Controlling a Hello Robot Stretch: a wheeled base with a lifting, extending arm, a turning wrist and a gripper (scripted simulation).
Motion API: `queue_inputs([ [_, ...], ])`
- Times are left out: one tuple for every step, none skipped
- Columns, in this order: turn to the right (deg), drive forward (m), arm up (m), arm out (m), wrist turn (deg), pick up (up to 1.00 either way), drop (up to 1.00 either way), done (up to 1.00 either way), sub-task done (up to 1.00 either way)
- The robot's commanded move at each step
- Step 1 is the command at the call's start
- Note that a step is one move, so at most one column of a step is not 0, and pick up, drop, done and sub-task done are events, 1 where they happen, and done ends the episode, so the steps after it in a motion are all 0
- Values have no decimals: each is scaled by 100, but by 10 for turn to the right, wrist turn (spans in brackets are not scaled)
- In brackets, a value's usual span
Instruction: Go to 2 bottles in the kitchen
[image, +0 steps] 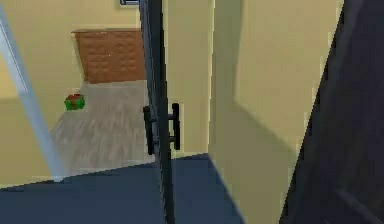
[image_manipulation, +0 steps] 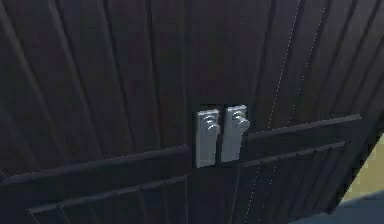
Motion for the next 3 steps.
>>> queue_inputs([
  [-450,0,0,0,0,0,0,0,0],
  [-180,0,0,0,0,0,0,0,0],
  [0,100,0,0,0,0,0,0,0],
])
